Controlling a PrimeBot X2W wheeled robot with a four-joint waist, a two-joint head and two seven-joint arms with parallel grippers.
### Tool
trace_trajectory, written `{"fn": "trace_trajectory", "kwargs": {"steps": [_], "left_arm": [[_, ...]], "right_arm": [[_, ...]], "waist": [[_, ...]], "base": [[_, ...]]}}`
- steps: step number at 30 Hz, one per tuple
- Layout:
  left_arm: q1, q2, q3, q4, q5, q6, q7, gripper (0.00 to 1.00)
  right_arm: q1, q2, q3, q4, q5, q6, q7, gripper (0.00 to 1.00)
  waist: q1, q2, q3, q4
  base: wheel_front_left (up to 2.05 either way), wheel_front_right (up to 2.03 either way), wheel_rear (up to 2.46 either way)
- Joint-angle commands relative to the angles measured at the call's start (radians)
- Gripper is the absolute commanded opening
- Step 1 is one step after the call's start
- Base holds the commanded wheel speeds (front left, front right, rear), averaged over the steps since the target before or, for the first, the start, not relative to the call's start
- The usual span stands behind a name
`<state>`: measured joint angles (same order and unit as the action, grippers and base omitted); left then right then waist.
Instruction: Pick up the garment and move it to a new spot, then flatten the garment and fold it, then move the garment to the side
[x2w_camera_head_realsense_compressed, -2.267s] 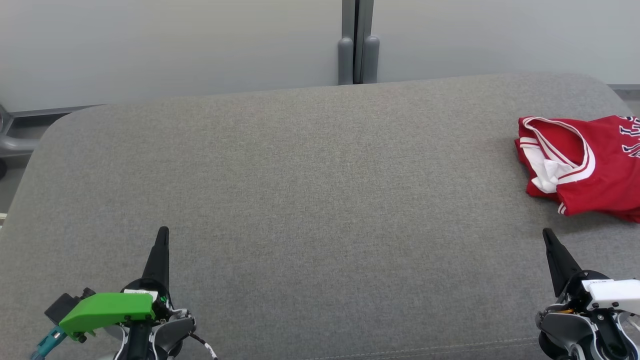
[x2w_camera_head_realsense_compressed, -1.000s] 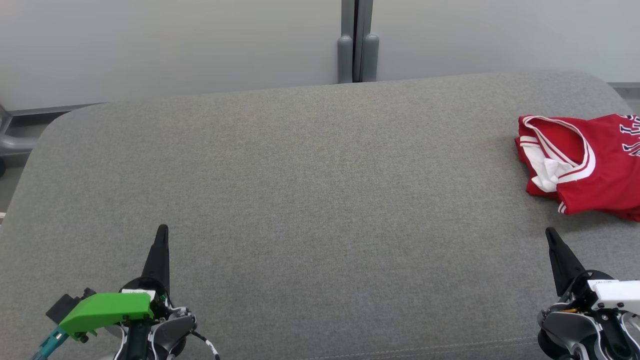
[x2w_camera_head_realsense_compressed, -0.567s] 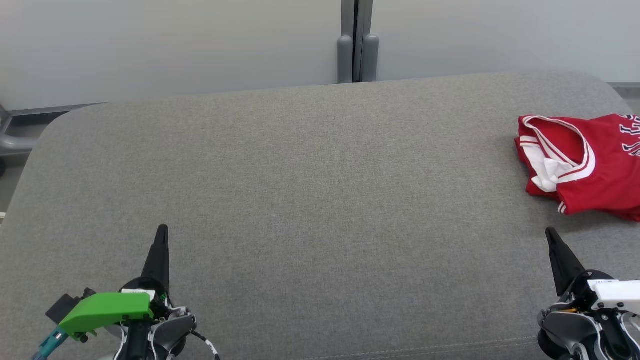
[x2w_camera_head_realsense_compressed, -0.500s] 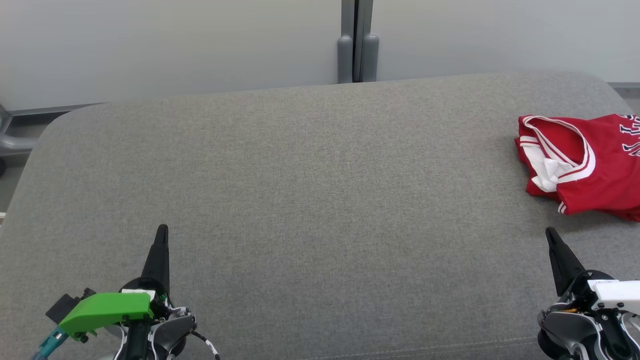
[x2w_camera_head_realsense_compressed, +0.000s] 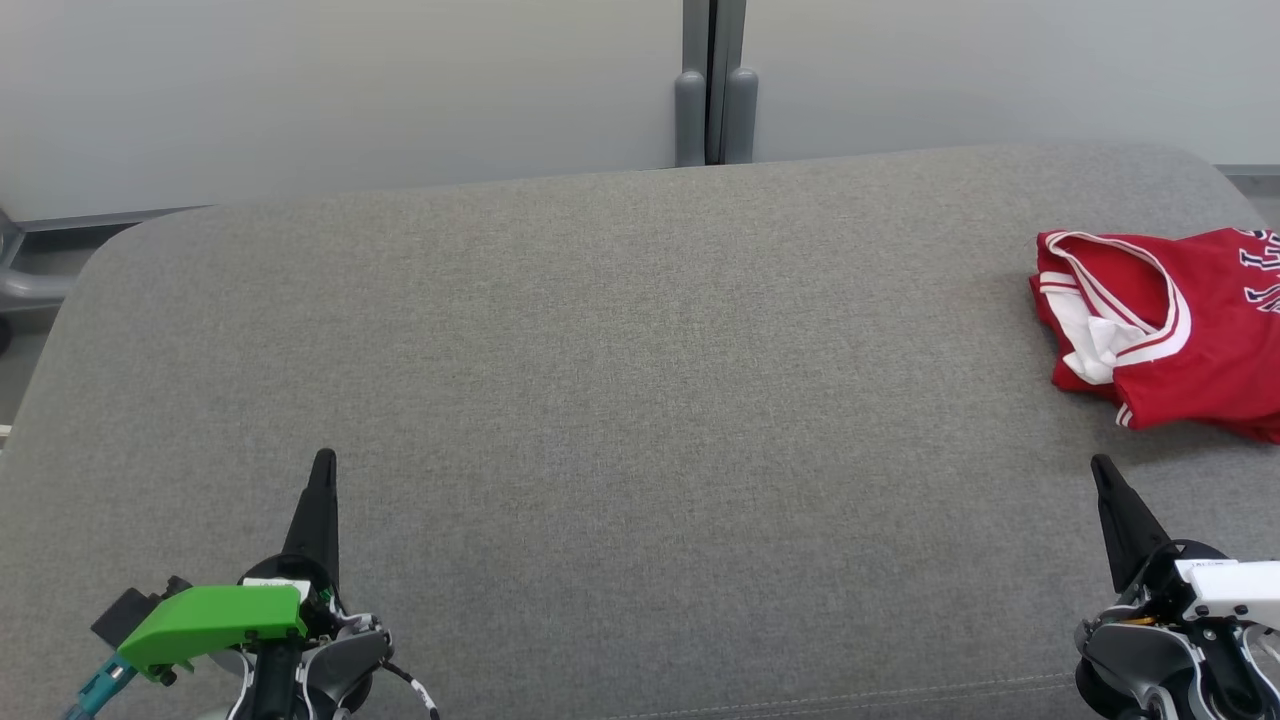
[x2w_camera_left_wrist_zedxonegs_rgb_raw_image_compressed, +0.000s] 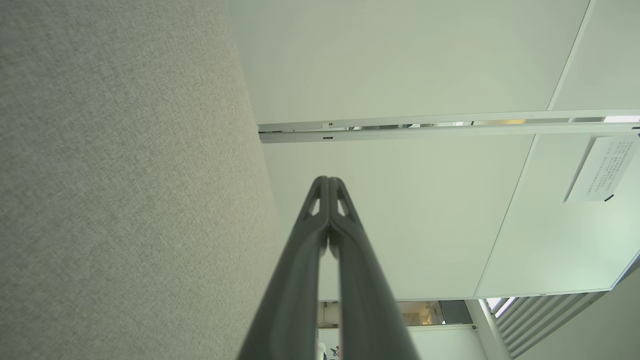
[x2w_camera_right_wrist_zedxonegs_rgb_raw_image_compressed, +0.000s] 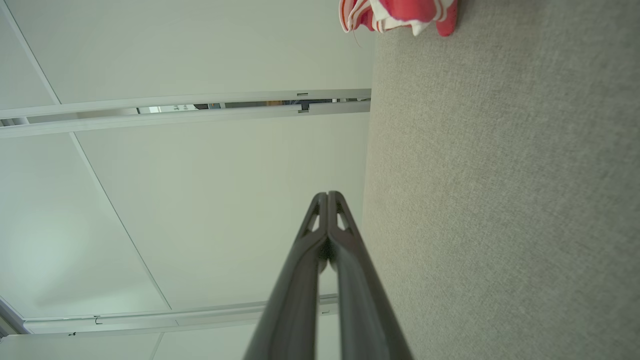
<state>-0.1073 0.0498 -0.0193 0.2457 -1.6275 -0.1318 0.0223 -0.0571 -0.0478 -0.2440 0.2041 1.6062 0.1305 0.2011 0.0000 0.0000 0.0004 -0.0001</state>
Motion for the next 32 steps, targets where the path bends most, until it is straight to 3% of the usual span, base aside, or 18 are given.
{"fn": "trace_trajectory", "kwargs": {"steps": [1,32], "left_arm": [[-0.013,-0.001,0.004,-0.001,-0.003,-0.004,0.004,0.0],[-0.013,-0.001,0.004,-0.001,-0.002,-0.004,0.004,0.0]], "right_arm": [[-0.008,-0.004,-0.001,-0.004,0.005,0.0,0.006,0.0],[-0.008,-0.004,-0.001,-0.004,0.005,0.0,0.006,0.0]], "waist": [[0.0,0.0,0.0,0.0],[0.0,0.0,0.0,0.0]], "base": [[0.0,0.0,0.0],[0.0,0.0,0.0]]}}
